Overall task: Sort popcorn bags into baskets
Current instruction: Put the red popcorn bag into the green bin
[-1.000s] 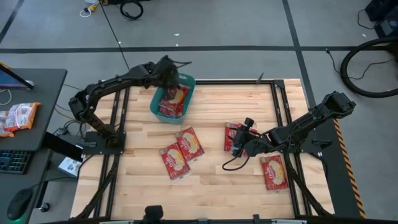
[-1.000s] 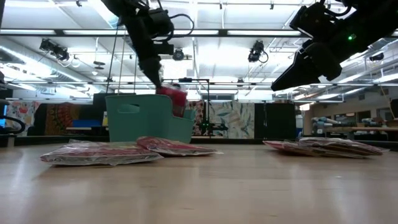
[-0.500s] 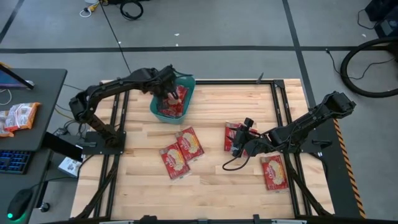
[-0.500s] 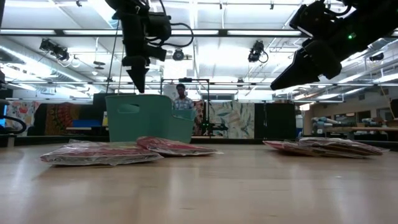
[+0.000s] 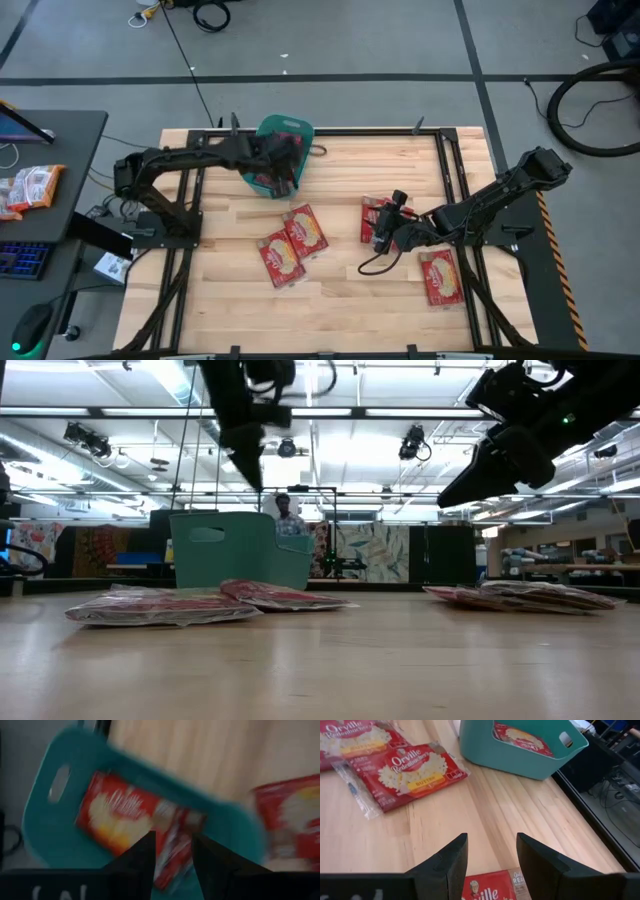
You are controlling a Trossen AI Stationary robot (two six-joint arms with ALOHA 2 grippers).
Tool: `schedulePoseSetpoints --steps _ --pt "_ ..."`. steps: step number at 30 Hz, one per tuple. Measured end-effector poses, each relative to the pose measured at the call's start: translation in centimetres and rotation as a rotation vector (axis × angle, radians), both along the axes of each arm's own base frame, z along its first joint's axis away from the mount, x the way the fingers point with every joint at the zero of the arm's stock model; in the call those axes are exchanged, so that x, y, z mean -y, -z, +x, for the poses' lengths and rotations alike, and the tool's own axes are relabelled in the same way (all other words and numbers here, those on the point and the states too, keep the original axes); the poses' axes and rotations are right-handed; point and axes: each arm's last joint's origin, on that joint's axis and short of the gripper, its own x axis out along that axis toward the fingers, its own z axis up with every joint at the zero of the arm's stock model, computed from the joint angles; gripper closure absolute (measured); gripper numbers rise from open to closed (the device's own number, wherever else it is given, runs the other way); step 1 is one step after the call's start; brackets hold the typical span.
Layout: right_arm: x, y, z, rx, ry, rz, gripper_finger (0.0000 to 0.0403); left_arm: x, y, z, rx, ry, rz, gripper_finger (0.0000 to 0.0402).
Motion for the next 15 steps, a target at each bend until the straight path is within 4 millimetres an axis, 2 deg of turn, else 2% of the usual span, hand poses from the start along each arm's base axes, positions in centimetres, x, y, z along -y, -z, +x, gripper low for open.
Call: schedulePoseSetpoints --steps 9,11,15 --pt "0.0 0.5 -0.4 -0.066 -0.03 0.045 0.0229 7.2 -1.1 3.0 0.227 0.231 0.033 0.0294" --pt "0.0 0.6 -0.4 -0.071 -0.038 0.054 0.0229 8.8 -0.7 3.4 0.28 0.283 0.036 0.0297" --pt "-0.1 0.6 -0.4 -0.08 -0.053 0.084 0.0229 11.4 1.5 3.4 0.308 0.364 0.056 0.0304"
